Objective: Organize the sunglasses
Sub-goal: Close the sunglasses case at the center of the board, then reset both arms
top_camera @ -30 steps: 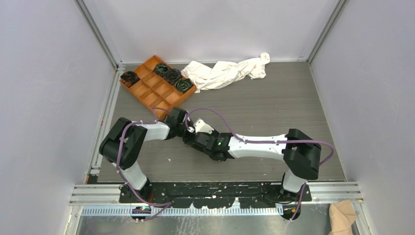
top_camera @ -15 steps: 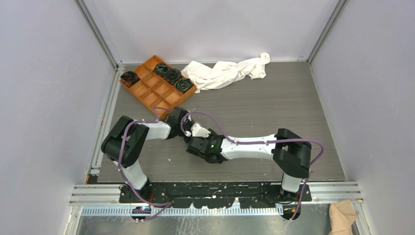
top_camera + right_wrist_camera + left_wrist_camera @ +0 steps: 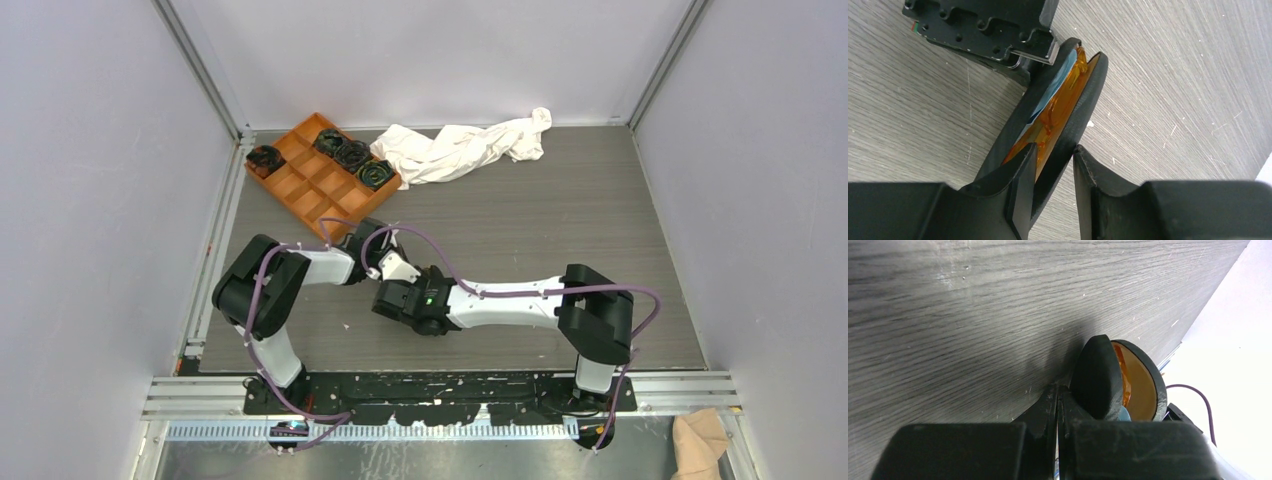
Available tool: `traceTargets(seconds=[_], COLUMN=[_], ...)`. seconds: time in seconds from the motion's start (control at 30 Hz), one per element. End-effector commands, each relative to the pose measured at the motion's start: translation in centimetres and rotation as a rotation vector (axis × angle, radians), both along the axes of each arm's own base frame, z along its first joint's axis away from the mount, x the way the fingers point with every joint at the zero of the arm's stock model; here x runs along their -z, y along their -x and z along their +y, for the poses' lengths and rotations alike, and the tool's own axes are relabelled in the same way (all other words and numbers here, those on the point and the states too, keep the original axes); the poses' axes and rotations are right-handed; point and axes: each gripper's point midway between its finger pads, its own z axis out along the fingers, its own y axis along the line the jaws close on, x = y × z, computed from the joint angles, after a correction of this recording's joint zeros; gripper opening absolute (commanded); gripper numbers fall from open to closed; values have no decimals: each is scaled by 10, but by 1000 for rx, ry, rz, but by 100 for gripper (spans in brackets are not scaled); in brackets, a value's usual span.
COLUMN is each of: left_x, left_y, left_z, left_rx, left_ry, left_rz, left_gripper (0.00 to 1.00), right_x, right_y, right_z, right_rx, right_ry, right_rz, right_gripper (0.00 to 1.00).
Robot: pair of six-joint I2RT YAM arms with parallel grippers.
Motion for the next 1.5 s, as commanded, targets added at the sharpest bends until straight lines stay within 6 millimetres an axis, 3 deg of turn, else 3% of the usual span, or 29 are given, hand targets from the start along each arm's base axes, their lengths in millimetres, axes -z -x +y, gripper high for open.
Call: traceTargets(seconds=[0.0,0.2,0.37,0.5,0.6,0.87,1.1,1.2,1.33,1.47], left_x=[-10,-9,-11,-16,-26,-50,-61,-53,-34,-19], left_y=[-9,-7,-7,-8,-11,-13,-8,-3,2,8], left_z=[-14,-13,-12,-11,-8,12,44,63,85,82], left_rx=[11,12,15,25,37,82,70,56,0,12], left_ry=[40,36,33,23,-3,-127,-212,-274,-321,-301], left_rz=[-48,-47,-53,-70,-105,-193,-205,-174,-131,-81], left_gripper=[0,0,0,0,1,10,24,23,14,11], right_x=[-14,-27,-57,-90,-96,-57,-40,-32,-18,-4], right_y=[10,8,7,3,-3,-10,-9,-14,-24,-30], right_z=[53,51,44,27,3,-55,-86,-101,-123,-141], right_rx=[-30,-7,19,64,145,362,443,499,596,686], right_ry=[-237,-269,-334,-420,-444,-606,-640,-636,-631,-589], right_rz=[51,29,-6,-71,-133,20,68,62,56,40], right_gripper=[40,50,53,59,66,67,68,66,52,41])
